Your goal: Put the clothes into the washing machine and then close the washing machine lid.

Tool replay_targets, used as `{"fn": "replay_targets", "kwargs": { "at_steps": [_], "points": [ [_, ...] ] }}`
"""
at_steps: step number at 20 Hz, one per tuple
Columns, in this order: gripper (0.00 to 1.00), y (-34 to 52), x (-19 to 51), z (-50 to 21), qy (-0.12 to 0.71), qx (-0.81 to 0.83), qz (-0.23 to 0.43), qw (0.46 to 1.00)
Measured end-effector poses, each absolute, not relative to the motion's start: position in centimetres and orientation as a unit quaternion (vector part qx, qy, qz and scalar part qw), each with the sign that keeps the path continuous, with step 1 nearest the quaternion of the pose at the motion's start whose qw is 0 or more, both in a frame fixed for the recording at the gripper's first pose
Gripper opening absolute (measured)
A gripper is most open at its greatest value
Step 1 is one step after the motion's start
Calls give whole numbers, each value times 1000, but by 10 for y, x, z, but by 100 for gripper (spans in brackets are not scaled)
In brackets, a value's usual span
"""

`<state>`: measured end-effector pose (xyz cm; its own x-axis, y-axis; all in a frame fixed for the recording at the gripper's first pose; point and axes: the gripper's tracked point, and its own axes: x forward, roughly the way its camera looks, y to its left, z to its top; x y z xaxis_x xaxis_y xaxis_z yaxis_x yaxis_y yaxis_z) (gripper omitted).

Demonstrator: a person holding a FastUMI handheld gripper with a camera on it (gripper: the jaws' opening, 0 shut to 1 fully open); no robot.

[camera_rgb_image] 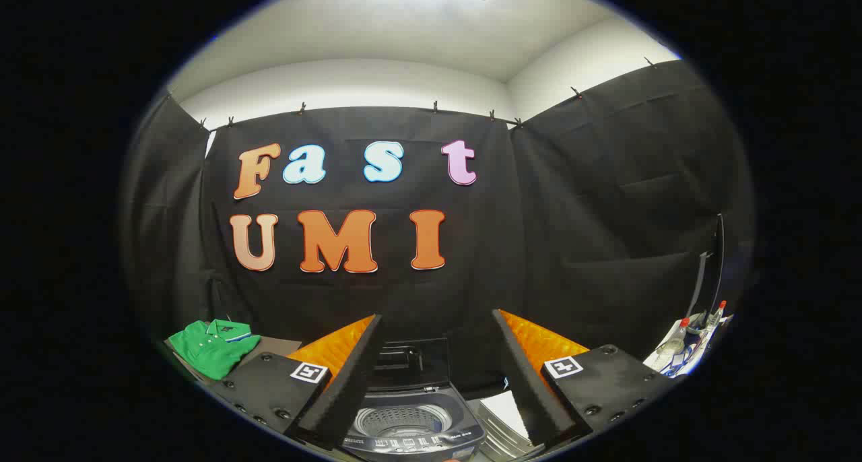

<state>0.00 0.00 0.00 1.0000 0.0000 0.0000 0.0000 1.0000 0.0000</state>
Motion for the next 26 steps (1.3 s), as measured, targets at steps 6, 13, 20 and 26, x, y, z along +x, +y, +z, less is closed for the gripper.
{"fn": "replay_targets", "kwargs": {
  "at_steps": [6, 13, 20, 26],
  "points": [
    [98, 5, -2, 1, -1, 1, -2, 1000],
    [98, 7, -7, 0, 0, -1, -5, 1000],
    [98, 6, -11, 5, -5, -1, -12, 1000],
    [98, 9, -13, 4, -2, -2, -10, 1000]
  ]
}}
